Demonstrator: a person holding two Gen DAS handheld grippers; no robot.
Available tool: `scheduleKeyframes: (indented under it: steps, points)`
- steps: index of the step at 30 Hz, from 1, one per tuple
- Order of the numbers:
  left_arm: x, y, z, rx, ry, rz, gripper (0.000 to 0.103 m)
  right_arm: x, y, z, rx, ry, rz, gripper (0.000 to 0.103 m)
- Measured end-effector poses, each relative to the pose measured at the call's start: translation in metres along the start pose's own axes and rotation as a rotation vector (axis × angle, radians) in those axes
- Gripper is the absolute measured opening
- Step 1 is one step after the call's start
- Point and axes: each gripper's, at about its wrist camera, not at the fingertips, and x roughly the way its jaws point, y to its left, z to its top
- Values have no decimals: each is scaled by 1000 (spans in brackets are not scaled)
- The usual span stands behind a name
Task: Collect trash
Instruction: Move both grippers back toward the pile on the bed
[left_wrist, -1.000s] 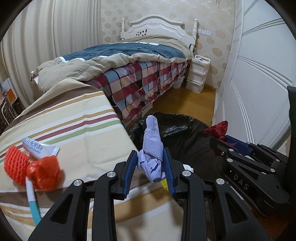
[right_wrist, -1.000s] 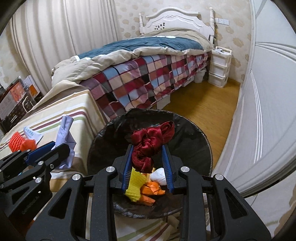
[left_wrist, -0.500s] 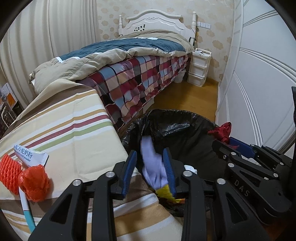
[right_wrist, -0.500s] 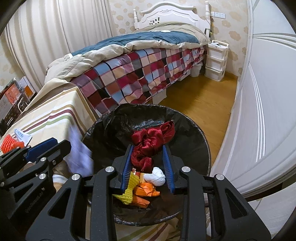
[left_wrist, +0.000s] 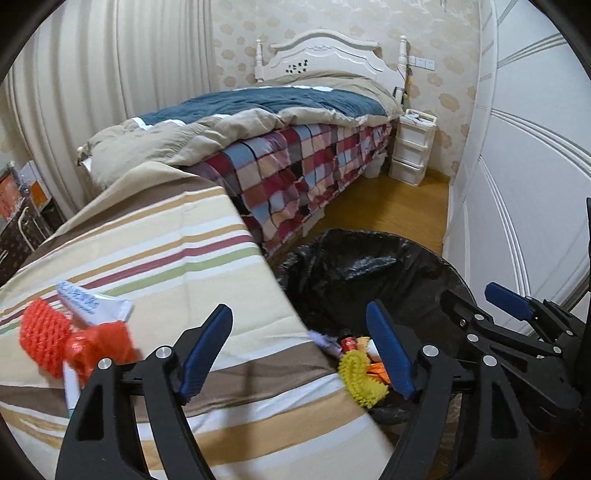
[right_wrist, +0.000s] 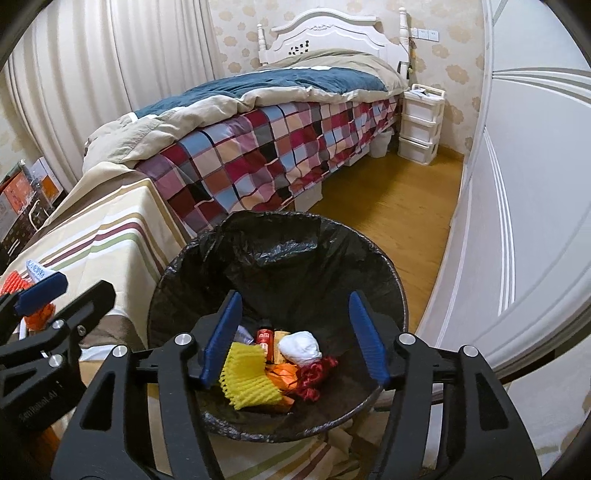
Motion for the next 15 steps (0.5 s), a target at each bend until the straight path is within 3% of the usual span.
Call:
scheduleKeyframes:
  steps: [2,15]
  points:
    - [-4,6,-1,-10,-4,10,76,-4,4,-1,-2,-5,5,67]
    - [-40,75,-24,-109,-23,139,78,-23,60,-13,-64,1,97,70]
